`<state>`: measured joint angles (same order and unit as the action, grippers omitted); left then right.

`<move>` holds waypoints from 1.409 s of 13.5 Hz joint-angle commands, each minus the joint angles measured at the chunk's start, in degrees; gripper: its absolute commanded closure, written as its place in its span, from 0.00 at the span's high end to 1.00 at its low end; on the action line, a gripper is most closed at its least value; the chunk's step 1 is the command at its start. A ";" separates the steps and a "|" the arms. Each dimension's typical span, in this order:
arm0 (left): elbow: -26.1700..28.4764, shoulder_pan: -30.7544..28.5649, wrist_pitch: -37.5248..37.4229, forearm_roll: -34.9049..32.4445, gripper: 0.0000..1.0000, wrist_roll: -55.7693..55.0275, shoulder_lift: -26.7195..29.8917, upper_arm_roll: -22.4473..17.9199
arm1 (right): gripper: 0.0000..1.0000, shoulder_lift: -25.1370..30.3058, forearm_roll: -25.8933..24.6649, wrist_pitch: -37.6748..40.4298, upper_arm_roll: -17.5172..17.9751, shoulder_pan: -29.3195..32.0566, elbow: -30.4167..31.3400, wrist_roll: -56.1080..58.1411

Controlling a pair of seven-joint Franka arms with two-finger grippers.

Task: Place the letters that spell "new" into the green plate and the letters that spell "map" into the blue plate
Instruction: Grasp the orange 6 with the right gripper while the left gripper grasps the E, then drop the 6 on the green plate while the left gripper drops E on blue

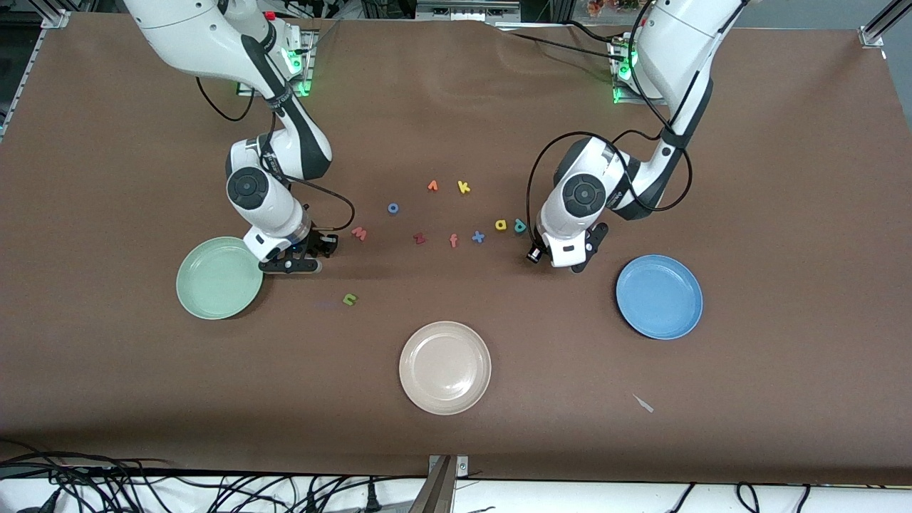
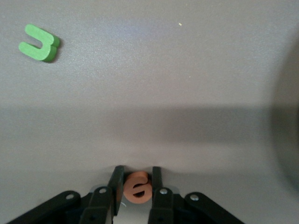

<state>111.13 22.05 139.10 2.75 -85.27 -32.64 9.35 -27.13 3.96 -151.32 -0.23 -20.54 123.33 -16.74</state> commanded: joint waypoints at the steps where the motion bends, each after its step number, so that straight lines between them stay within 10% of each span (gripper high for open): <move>1: 0.05 0.80 1.17 0.42 0.59 -0.86 -1.11 -0.48 | 0.01 -1.08 0.61 0.14 0.14 -0.29 -1.16 0.75; 2: 0.05 0.88 2.04 0.42 0.58 -0.86 -1.46 -0.48 | 0.00 -0.65 0.70 3.28 0.14 -0.29 -2.73 0.66; 4: 0.75 0.89 2.49 0.15 0.15 -0.17 -1.64 -0.56 | 0.00 0.24 0.70 18.43 -0.29 0.32 -11.31 1.01; 6: 0.67 1.23 2.40 -0.64 0.03 -0.86 -1.46 -0.56 | 0.00 0.24 0.53 29.89 -2.48 1.29 -18.62 1.36; 11: 0.05 0.80 -0.39 -1.07 0.00 -0.17 1.16 -0.83 | 0.00 -0.29 -0.53 34.16 -5.13 7.86 -21.38 11.25; 16: -7.93 -2.71 -20.15 -8.11 0.00 7.45 3.37 -1.09 | 0.02 -3.62 -5.98 31.27 -5.66 13.24 -21.64 15.07; 17: -8.38 -4.63 -22.28 -8.20 0.00 11.75 3.89 -1.00 | 0.26 -4.41 -5.54 30.82 -5.74 13.24 -21.64 14.81; 18: -8.38 -6.39 -22.82 -8.11 0.00 17.62 4.59 -1.00 | 0.97 -4.68 -4.84 30.73 -5.74 13.24 -21.73 13.59; 19: -8.38 -8.58 -23.09 -8.11 0.00 23.25 5.12 -1.09 | 1.00 -4.34 -4.66 30.90 -5.74 13.33 -22.34 14.62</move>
<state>102.84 17.34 117.99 -4.36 -71.74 -28.89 8.08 -31.04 -0.96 -120.43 -6.31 -7.15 102.52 -2.18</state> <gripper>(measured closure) 0.736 0.665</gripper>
